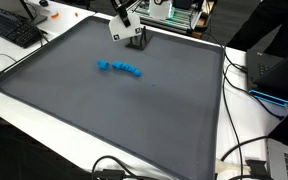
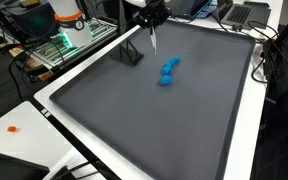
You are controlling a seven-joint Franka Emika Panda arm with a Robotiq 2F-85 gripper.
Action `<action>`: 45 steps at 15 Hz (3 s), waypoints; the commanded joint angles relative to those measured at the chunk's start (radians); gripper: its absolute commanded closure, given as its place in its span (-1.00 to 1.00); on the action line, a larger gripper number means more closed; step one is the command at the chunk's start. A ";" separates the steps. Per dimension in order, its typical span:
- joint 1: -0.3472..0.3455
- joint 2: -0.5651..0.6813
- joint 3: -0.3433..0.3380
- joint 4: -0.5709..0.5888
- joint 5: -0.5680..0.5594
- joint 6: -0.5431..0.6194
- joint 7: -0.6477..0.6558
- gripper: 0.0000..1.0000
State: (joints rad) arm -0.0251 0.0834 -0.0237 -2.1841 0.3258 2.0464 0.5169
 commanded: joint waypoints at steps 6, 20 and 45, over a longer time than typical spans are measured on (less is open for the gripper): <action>-0.004 -0.139 -0.005 -0.296 0.121 0.260 0.076 0.98; -0.006 -0.179 -0.001 -0.488 0.302 0.435 0.141 0.98; 0.004 -0.139 0.021 -0.516 0.342 0.545 0.225 0.98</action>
State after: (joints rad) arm -0.0237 -0.0603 -0.0089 -2.6887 0.6870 2.5933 0.6807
